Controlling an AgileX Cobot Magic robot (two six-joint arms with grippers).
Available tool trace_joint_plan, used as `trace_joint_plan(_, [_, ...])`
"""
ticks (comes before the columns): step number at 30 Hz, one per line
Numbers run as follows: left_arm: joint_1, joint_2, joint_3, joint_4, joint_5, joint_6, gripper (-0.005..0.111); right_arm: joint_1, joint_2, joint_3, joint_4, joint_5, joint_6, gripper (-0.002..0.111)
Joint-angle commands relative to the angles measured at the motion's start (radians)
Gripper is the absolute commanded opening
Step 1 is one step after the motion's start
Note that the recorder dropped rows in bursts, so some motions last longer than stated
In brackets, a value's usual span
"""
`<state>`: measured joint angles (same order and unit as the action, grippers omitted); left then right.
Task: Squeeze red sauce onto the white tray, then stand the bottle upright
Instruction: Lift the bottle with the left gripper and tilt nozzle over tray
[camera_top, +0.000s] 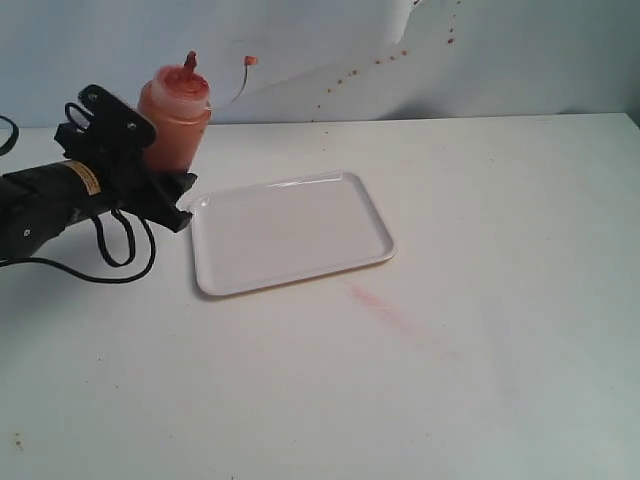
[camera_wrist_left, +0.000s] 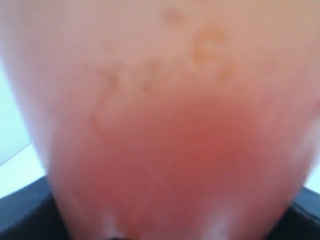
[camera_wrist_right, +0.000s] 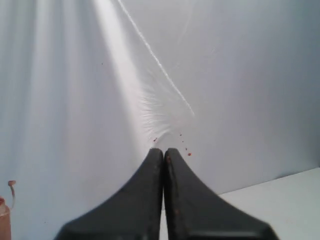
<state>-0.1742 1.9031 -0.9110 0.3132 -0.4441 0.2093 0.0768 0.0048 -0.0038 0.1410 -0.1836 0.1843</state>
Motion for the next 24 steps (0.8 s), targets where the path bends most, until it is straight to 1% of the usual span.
trace_joint_plan(1, [-0.012, 0.023, -0.082, 0.003, 0.024, 0.087, 0.0, -0.006, -0.005, 0.004, -0.141, -0.037, 0.134, 0.0])
trace_joint_plan(2, [-0.018, 0.038, -0.105, 0.003, 0.052, 0.123, 0.0, -0.006, -0.005, 0.004, -0.215, -0.049, 0.206, 0.0])
trace_joint_plan(4, [-0.031, 0.07, -0.152, 0.003, 0.122, 0.197, 0.0, -0.006, -0.005, 0.004, -0.413, -0.102, 0.412, 0.0])
trace_joint_plan(5, [-0.04, 0.089, -0.177, 0.003, 0.164, 0.236, 0.0, -0.006, -0.005, 0.004, -0.544, -0.162, 0.53, 0.0])
trace_joint_plan(6, [-0.048, 0.109, -0.202, 0.003, 0.198, 0.274, 0.0, -0.006, 0.013, 0.004, -0.647, -0.226, 0.605, 0.0])
trace_joint_plan(7, [-0.053, 0.13, -0.225, 0.003, 0.227, 0.305, 0.0, -0.006, 0.035, 0.004, -0.765, -0.337, 0.668, 0.0])
trace_joint_plan(9, [-0.057, 0.169, -0.262, 0.003, 0.264, 0.342, 0.0, -0.006, 0.092, 0.004, -0.848, -0.474, 0.68, 0.0])
trace_joint_plan(10, [-0.057, 0.182, -0.279, 0.003, 0.274, 0.346, 0.0, -0.006, 0.124, 0.004, -0.872, -0.511, 0.693, 0.0])
trace_joint_plan(12, [-0.057, 0.208, -0.305, 0.003, 0.293, 0.35, 0.0, -0.006, 0.188, -0.02, -0.914, -0.513, 0.729, 0.0])
trace_joint_plan(14, [-0.057, 0.222, -0.316, 0.003, 0.311, 0.373, 0.0, -0.006, 0.26, -0.064, -1.015, -0.494, 0.768, 0.0])
trace_joint_plan(16, [-0.057, 0.225, -0.316, 0.003, 0.319, 0.436, 0.0, -0.006, 0.347, -0.116, -1.135, -0.496, 0.827, 0.0])
trace_joint_plan(19, [-0.057, 0.225, -0.316, 0.003, 0.319, 0.456, 0.0, -0.006, 0.486, -0.196, -1.256, -0.496, 0.915, 0.0])
trace_joint_plan(24, [-0.057, 0.225, -0.316, 0.003, 0.31, 0.52, 0.0, -0.006, 0.702, -0.303, -1.271, -0.501, 0.941, 0.0])
